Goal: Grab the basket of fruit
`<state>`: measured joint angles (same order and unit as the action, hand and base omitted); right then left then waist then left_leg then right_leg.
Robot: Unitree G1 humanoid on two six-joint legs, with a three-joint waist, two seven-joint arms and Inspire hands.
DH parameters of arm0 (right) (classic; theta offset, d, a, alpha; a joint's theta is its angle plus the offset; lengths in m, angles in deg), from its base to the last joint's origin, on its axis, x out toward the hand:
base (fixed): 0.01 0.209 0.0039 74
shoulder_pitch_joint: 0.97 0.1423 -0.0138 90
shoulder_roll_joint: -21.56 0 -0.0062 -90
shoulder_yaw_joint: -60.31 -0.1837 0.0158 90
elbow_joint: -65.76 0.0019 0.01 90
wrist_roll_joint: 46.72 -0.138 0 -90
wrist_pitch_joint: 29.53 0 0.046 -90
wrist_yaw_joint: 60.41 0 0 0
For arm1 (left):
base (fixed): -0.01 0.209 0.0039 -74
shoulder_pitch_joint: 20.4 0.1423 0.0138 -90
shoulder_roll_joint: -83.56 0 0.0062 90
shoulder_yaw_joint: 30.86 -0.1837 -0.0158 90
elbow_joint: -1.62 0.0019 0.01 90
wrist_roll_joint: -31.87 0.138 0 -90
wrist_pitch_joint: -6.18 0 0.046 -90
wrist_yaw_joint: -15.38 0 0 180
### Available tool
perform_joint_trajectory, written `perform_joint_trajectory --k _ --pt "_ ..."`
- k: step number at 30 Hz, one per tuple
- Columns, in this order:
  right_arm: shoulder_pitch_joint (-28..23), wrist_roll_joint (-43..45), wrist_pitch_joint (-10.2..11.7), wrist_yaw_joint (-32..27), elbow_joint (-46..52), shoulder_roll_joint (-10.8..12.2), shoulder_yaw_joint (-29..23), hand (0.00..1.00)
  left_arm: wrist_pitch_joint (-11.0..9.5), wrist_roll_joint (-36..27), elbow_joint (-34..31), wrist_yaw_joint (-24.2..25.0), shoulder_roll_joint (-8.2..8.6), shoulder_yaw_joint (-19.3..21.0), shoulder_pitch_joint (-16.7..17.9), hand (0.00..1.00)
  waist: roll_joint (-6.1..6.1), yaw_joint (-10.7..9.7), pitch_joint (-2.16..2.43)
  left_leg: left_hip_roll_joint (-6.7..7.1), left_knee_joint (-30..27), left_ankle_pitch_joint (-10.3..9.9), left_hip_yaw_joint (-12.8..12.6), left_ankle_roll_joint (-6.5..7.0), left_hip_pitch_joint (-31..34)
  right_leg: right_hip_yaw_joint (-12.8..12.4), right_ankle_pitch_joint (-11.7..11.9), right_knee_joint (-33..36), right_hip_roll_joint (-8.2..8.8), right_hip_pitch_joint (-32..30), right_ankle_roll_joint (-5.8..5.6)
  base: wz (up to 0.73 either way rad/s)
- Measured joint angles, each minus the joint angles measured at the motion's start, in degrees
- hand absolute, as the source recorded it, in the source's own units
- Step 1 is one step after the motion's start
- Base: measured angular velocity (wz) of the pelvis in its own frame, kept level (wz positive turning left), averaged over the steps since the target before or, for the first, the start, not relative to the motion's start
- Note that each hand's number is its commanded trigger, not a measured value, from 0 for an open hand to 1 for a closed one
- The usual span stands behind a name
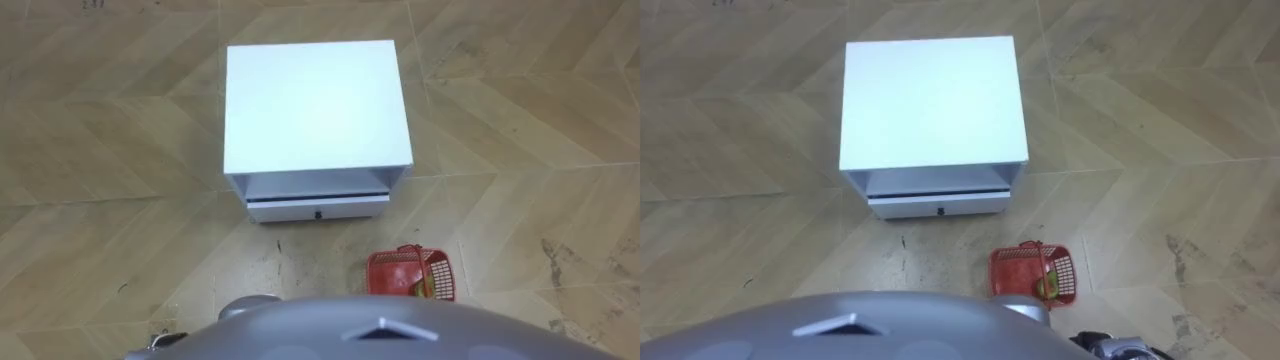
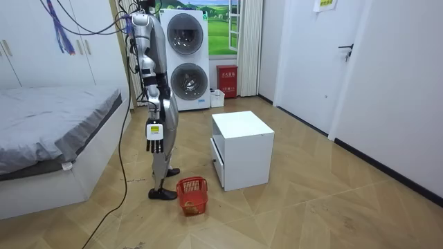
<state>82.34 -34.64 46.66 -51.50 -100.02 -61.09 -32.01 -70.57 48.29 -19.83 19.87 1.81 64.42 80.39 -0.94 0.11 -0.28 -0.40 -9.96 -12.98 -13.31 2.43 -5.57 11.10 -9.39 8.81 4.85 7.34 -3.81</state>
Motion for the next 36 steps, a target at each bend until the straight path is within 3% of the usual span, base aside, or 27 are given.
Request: perform_joint_trajectory --k 8,16,36 --pt "0.47 1.19 0.02 -0.18 0.19 -0.09 3.50 0.00 0.01 -0.07 0.00 -0.67 -0.01 -0.54 -0.20 0.00 -0.05 0.17 -0.14 0.06 0.23 0.00 0.23 0.00 -0.03 0.00 0.00 -0.07 0.00 -0.32 0.00 0.00" --pt "1.06 3.17 0.07 -0.22 0.25 -0.10 3.60 0.00 0.09 0.01 -0.78 -1.16 0.09 -1.06 0.01 0.00 0.07 0.32 -0.12 0.15 0.28 0.01 0.93 0.01 -0.04 0.06 -0.02 -0.05 0.00 -0.16 -0.02 0.03" --pt "-0.17 7.00 1.88 -8.23 2.88 0.11 3.87 0.00 -1.01 0.06 -4.75 -4.41 0.62 -1.11 2.09 0.00 -0.38 1.14 -0.01 0.16 0.17 0.01 0.97 0.01 0.13 0.33 -0.06 0.12 0.04 -0.13 -0.07 0.00"
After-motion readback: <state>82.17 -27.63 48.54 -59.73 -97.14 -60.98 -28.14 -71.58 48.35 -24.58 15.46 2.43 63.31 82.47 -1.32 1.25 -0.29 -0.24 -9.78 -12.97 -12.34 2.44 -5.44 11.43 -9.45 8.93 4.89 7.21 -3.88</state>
